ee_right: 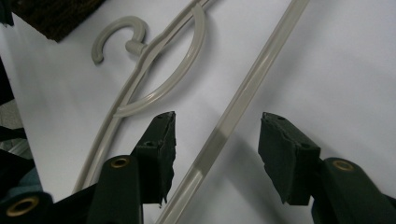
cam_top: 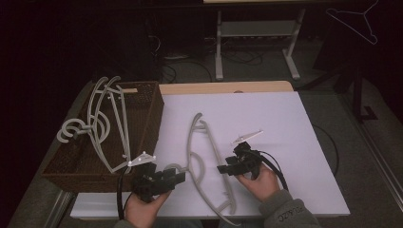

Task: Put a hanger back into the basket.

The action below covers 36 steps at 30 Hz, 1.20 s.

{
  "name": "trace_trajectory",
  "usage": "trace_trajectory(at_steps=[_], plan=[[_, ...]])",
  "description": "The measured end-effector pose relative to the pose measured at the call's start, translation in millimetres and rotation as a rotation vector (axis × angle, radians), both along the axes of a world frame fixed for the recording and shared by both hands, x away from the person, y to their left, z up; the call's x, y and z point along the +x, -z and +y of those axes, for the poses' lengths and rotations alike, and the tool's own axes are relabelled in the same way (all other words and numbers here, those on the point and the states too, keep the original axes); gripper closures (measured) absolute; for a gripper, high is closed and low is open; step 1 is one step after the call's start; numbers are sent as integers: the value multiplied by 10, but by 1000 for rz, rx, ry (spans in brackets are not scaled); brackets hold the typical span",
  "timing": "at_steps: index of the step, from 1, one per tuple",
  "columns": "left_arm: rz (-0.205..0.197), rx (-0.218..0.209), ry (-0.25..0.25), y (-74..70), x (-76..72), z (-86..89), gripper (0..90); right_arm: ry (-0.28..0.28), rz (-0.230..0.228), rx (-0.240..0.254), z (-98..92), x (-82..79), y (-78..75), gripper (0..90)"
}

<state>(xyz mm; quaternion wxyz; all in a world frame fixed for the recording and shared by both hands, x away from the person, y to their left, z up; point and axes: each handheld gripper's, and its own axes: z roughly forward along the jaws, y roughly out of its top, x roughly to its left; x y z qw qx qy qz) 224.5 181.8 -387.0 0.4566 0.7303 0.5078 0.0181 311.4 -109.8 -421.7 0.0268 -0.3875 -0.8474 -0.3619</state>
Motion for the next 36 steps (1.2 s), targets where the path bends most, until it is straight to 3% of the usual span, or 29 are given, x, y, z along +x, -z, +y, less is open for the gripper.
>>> trace_trajectory(at_steps=[12,18,23,36], plan=[[115,-22,17,375,20,-151,495,1,-11,-73,85,7,97,591],[174,-10,48,481,52,-230,486,-2,18,-91,111,0,141,652],[207,-5,63,536,88,-299,484,14,56,-57,72,16,157,671],[262,-61,69,596,217,-415,522,51,118,16,-21,66,205,709]])
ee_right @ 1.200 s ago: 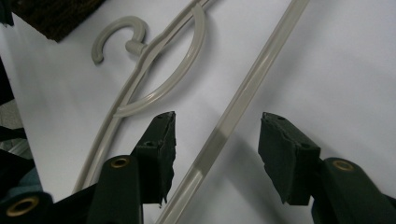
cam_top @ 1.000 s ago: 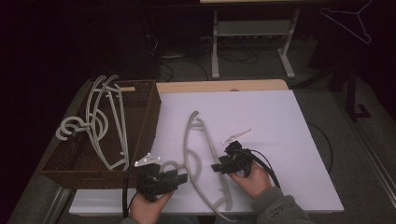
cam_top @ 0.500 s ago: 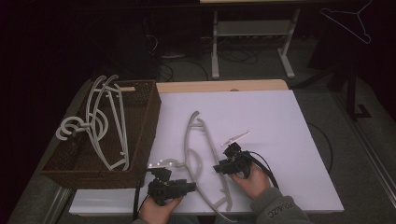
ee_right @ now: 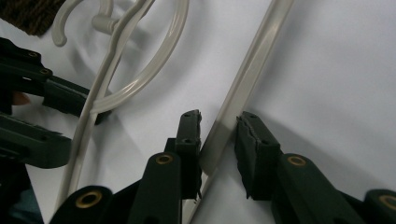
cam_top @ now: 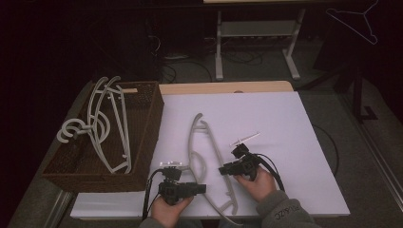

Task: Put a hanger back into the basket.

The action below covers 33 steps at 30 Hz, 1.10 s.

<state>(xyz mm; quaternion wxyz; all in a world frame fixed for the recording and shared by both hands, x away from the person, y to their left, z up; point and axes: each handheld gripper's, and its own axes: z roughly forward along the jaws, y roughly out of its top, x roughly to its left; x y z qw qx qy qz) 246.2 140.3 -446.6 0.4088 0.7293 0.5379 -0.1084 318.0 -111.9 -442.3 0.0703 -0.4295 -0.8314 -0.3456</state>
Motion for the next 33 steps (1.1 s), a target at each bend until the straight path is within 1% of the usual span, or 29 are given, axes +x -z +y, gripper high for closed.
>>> trace_trajectory(at_steps=[1,2,4,5,9,10,14,16,19,20,21,22,23,25,26,28,29,31,33], plan=[[5,-5,-1,1,9,-6,522,-6,-6,6,-9,3,6,714],[3,-2,0,5,18,-17,527,-2,2,5,-10,1,1,724],[7,-5,-5,11,30,-38,550,-3,1,2,-15,0,3,746],[1,-2,-2,9,37,-50,556,-1,4,3,-21,0,5,746],[2,-3,-9,12,76,-50,575,6,17,20,-46,7,20,744],[3,-8,-16,14,84,-49,583,6,23,27,-48,4,18,742],[13,-35,-24,9,120,-18,616,7,28,31,-60,0,15,734],[12,-37,-25,-2,137,-4,630,7,29,30,-62,-9,8,727],[10,-58,-36,-24,158,23,656,4,21,37,-74,-25,-15,718],[8,-63,-35,-38,162,33,663,-2,10,39,-81,-30,-24,714],[8,-78,-47,-51,164,37,672,0,8,40,-83,-39,-39,709],[5,-81,-47,-64,168,49,681,-6,-4,41,-91,-42,-44,703],[5,-91,-49,-76,172,61,689,-10,-9,49,-96,-49,-51,698],[6,-105,-51,-92,185,81,708,-15,-10,46,-101,-72,-81,686],[5,-115,-50,-94,192,90,714,-15,-21,45,-100,-79,-88,681],[16,-134,-58,-104,202,108,734,-15,-23,49,-108,-92,-109,673],[16,-132,-59,-111,206,115,739,-14,-26,55,-114,-96,-114,671],[21,-149,-63,-110,215,130,748,-14,-30,58,-123,-105,-132,669],[28,-157,-75,-118,220,136,756,-16,-35,65,-130,-114,-143,664]])
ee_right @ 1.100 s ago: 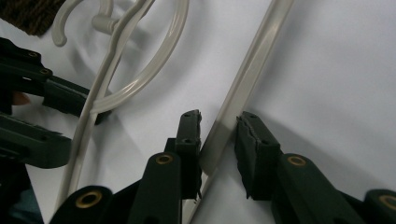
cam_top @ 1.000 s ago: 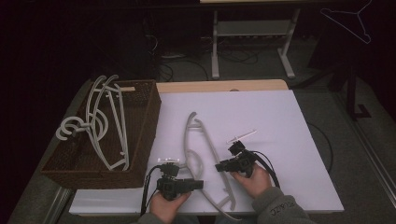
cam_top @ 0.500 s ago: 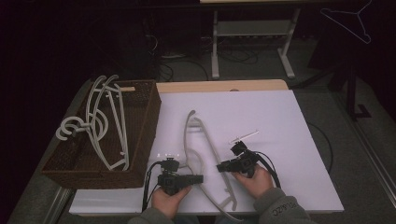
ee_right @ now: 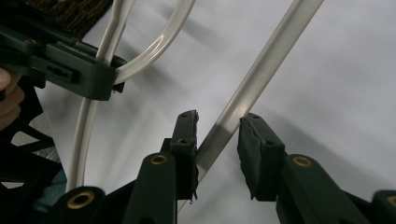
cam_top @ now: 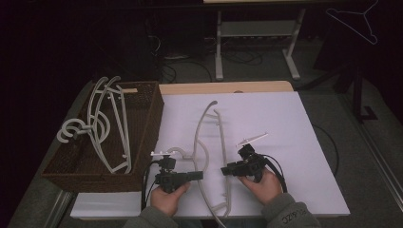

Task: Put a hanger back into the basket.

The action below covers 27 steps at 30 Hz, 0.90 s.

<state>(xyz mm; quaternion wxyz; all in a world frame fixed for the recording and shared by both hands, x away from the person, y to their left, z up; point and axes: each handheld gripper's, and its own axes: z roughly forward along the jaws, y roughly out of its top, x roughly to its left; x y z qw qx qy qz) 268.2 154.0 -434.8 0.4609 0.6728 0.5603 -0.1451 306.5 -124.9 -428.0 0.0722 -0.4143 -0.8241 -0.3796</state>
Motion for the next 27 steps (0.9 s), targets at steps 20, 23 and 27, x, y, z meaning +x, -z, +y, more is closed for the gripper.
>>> trace_trajectory(at_steps=[20,23,27], plan=[[10,-73,-52,-75,129,113,802,20,-64,33,-211,-68,-135,569],[15,-73,-53,-57,146,91,802,21,-41,28,-230,-60,-92,563],[13,-55,-44,-38,134,68,802,11,6,-14,-180,-26,50,587]])
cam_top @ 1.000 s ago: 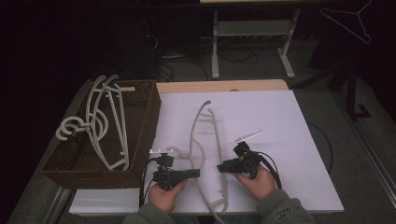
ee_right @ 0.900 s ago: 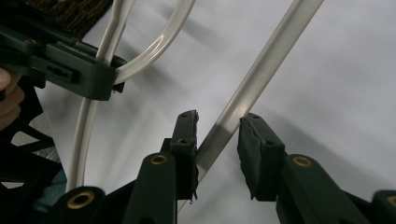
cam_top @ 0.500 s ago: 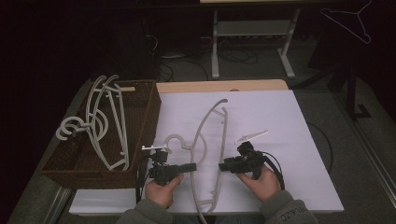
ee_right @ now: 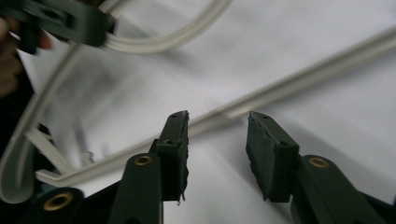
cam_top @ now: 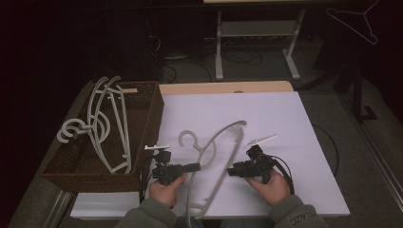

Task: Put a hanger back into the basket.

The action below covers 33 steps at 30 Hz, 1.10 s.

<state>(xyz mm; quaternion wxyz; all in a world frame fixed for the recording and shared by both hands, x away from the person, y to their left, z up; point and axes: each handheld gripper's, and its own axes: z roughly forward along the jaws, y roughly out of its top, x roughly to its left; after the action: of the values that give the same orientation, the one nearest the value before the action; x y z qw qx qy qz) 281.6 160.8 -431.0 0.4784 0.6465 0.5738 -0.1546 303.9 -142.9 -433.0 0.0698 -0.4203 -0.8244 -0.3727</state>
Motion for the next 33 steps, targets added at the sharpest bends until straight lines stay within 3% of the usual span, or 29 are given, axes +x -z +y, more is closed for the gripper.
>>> trace_trajectory(at_steps=[6,12,13,16,17,20,22,26,33], plan=[[5,21,23,19,-1,-38,799,-14,18,-16,85,43,108,632],[3,89,86,-18,38,-68,782,-10,17,-21,95,51,108,649],[-15,113,99,-26,40,-84,780,-9,19,-24,97,50,105,650],[7,137,147,-2,50,-134,767,-7,16,-27,105,48,104,650],[5,146,140,-2,46,-140,766,-7,13,-30,111,47,103,650],[4,127,135,2,50,-120,781,-16,5,-30,109,52,106,650],[24,94,124,6,46,-93,787,-20,4,-29,106,55,100,644],[7,33,92,-31,36,2,797,-11,-12,-11,67,45,50,632],[-25,-21,29,-176,46,190,798,0,-40,20,26,19,-55,612]])
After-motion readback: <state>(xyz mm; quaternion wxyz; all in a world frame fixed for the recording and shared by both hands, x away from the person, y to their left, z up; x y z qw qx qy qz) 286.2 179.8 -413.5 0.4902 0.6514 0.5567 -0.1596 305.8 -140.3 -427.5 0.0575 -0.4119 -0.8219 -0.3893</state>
